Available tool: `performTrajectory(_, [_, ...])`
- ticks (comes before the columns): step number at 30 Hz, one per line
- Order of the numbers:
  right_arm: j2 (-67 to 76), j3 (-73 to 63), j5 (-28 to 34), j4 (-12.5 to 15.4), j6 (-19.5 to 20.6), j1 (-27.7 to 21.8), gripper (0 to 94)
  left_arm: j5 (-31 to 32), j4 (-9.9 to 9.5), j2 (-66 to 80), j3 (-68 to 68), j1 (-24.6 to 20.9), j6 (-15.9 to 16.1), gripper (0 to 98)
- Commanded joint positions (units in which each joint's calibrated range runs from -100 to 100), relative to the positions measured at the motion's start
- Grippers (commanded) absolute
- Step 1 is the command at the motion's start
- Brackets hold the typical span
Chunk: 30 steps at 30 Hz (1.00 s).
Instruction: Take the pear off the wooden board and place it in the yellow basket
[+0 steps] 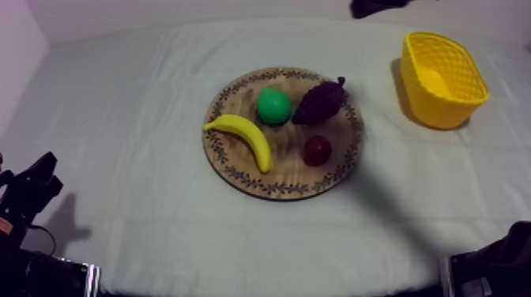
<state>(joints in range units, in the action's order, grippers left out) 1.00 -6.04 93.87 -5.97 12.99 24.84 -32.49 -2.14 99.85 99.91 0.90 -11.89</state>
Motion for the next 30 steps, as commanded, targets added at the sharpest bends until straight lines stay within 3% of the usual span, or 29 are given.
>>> performTrajectory(1, [-10.09, -8.20, 1.21, 0.55, 1.51, 0.23, 0.3, 0.00, 0.01, -0.02, -0.02, 0.00, 0.00, 0.1])
performTrajectory(9, [-24.39, -21.68, 3.13, -0.32, 4.14, 2.02, 4.5, 0.00, 0.01, -0.02, -0.02, 0.00, 0.00, 0.1])
performTrajectory(14, [-29.81, -26.21, 3.86, -1.30, 4.56, 2.96, 23.4, 0.00, 0.01, -0.02, -0.02, 0.00, 0.00, 0.1])
performTrajectory(21, [-32.60, -28.38, 4.20, -0.43, 4.12, 3.00, 48.4, 0.00, 0.01, -0.02, -0.02, 0.00, 0.00, 0.1])
performTrajectory(30, [-34.82, -26.85, 4.28, -0.53, 3.22, 2.86, 62.6, 0.00, 0.01, -0.02, -0.02, 0.00, 0.00, 0.1])
